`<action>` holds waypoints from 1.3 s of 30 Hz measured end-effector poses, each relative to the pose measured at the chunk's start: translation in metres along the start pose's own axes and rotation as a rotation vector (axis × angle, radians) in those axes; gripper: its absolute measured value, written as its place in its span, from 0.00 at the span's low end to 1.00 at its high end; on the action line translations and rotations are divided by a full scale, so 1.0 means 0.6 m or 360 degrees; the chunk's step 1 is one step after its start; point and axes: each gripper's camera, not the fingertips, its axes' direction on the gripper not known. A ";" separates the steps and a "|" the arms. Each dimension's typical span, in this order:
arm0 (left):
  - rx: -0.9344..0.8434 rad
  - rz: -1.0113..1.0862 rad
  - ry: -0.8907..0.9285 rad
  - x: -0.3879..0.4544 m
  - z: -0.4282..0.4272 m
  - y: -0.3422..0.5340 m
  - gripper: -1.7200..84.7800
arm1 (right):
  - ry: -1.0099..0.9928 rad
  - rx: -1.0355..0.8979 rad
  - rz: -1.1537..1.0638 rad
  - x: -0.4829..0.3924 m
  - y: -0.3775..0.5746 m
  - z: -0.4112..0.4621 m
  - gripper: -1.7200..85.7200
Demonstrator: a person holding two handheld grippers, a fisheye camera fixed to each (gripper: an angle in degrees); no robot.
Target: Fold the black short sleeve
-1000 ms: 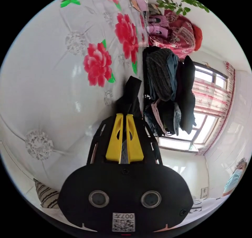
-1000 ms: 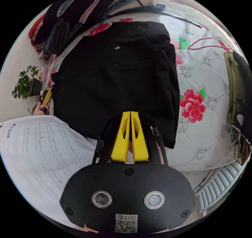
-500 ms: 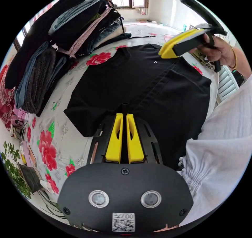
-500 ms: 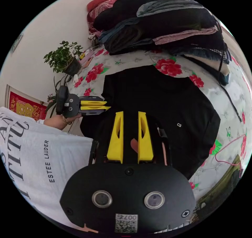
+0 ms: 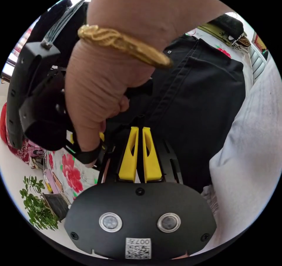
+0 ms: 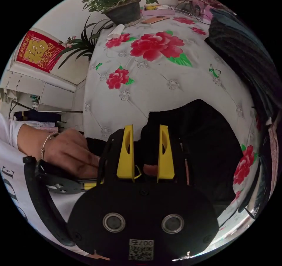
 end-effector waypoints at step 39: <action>0.0036 -0.0603 0.0601 -0.248 0.010 0.014 0.01 | 0.0043 0.0856 0.2134 0.143 0.772 0.092 0.06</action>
